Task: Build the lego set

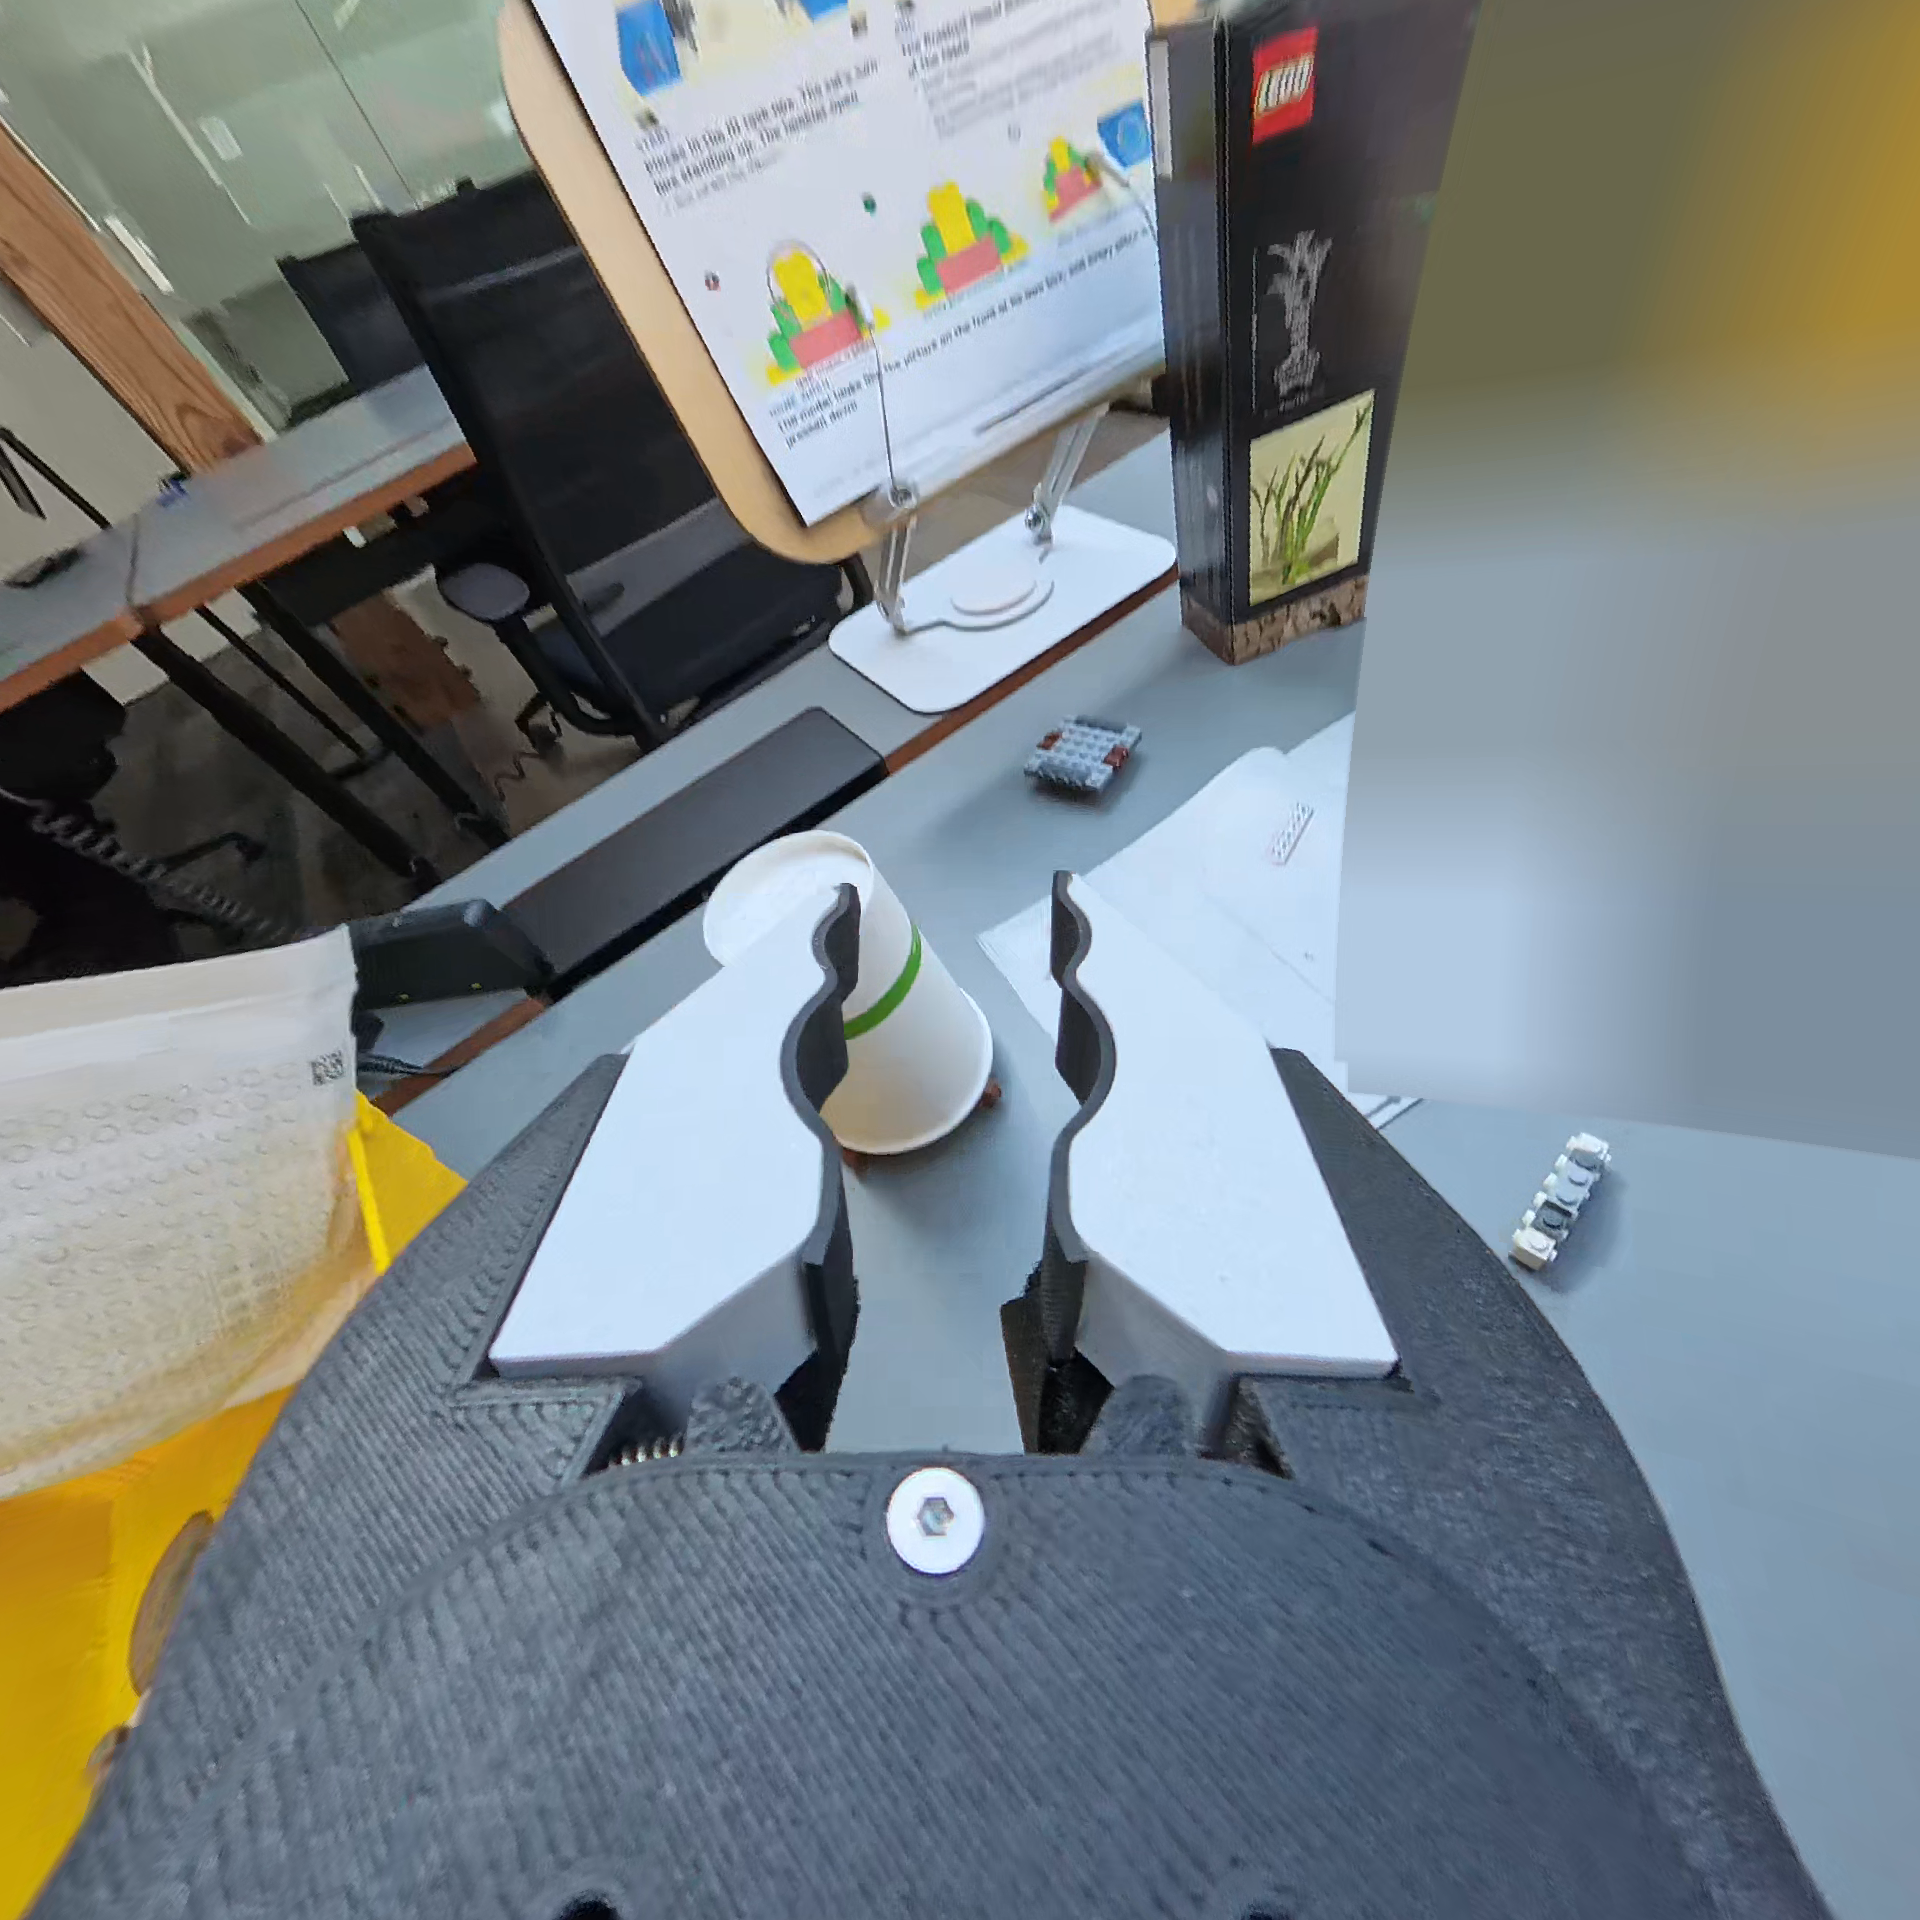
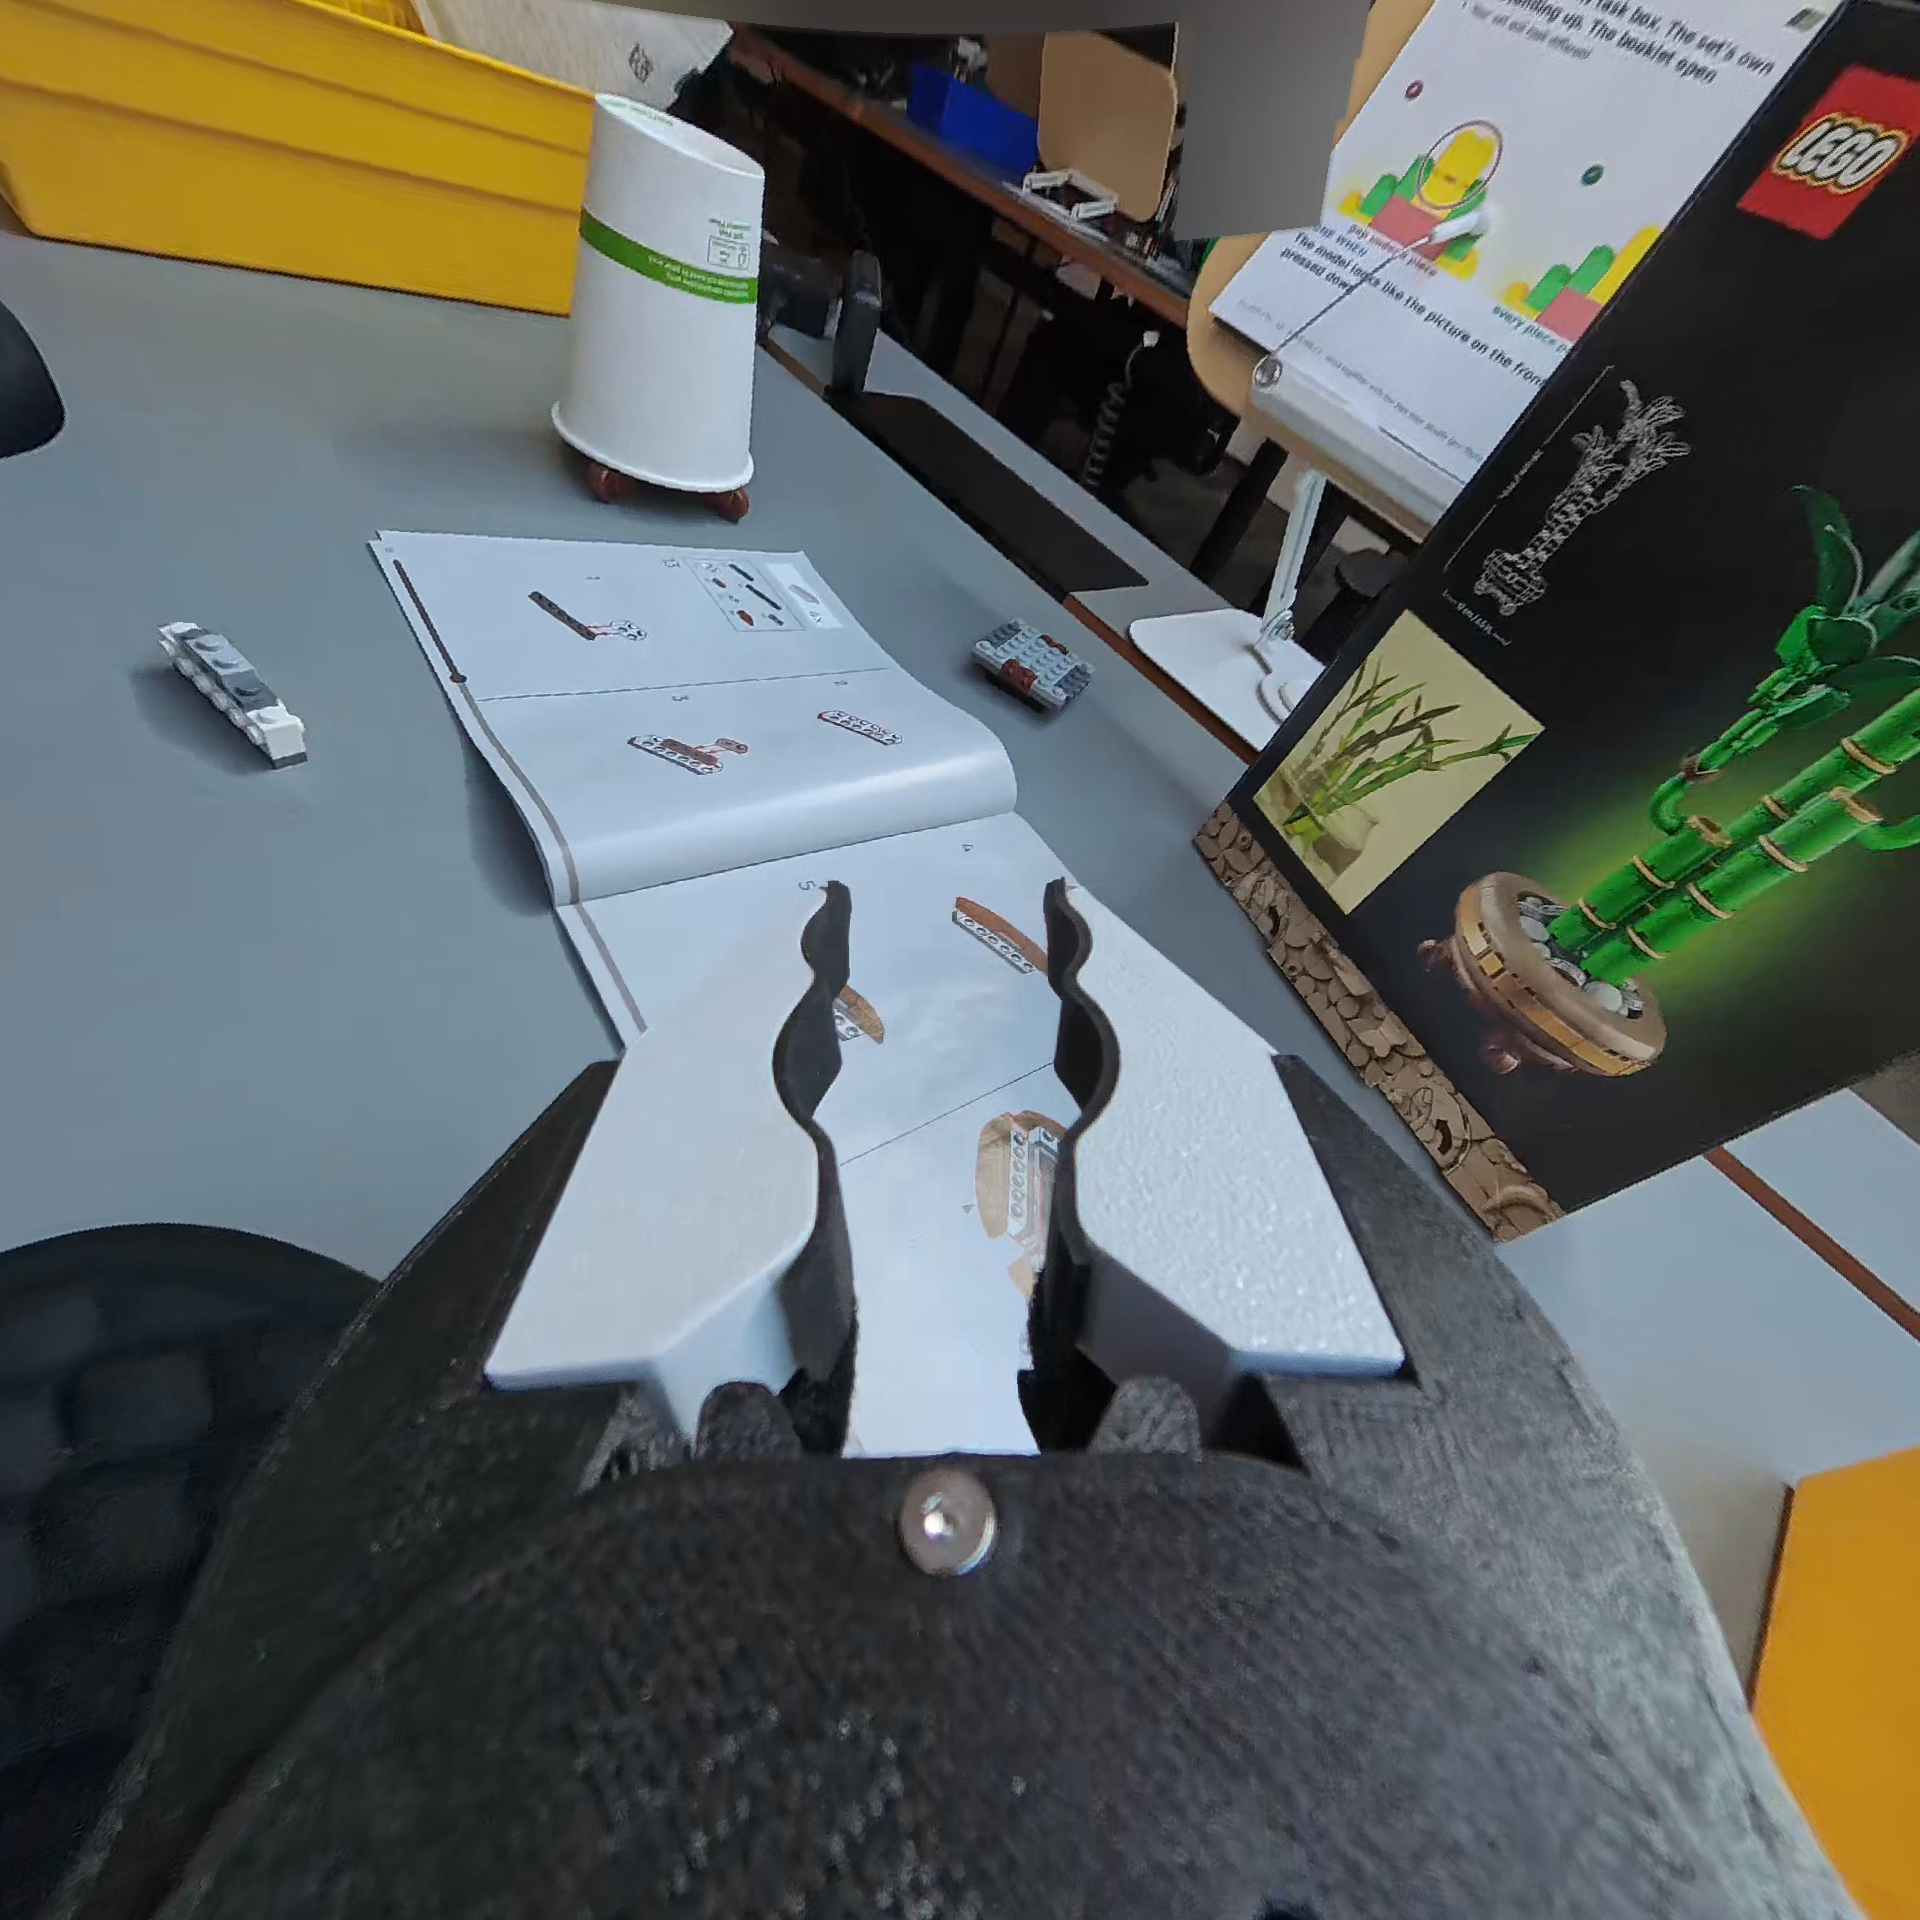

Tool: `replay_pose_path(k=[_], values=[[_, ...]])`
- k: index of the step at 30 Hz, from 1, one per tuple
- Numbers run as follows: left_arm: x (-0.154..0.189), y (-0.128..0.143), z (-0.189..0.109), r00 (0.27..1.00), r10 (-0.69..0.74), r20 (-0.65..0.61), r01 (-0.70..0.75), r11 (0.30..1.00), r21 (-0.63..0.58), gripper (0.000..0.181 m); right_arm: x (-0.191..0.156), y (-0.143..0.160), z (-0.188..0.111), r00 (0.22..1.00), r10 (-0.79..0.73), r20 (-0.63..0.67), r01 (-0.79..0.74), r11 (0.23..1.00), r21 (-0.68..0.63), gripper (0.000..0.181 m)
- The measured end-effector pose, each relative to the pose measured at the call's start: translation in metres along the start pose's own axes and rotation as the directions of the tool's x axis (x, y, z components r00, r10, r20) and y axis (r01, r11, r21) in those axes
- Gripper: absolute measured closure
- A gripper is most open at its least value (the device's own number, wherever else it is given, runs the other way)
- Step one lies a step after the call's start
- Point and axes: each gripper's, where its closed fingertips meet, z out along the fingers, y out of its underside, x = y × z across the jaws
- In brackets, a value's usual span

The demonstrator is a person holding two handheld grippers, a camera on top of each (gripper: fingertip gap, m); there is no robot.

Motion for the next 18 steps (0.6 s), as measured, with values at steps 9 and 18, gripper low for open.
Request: replay_pose_path(k=[9, 18], values=[[0.005, 0.031, 0.023, 1.0, -0.028, 0.013, 0.029, 0.993, -0.115, 0.147, -0.013, -0.001, -0.001, 0.997, -0.061, 0.056, 0.058, 0.997, 0.055, 0.145], [-0.005, 0.029, 0.009, 0.997, -0.073, 0.02, 0.073, 0.997, -0.028, 0.149, -0.004, -0.009, -0.005, 0.997, -0.077, -0.028, 0.079, 0.994, 0.078, 0.145]])
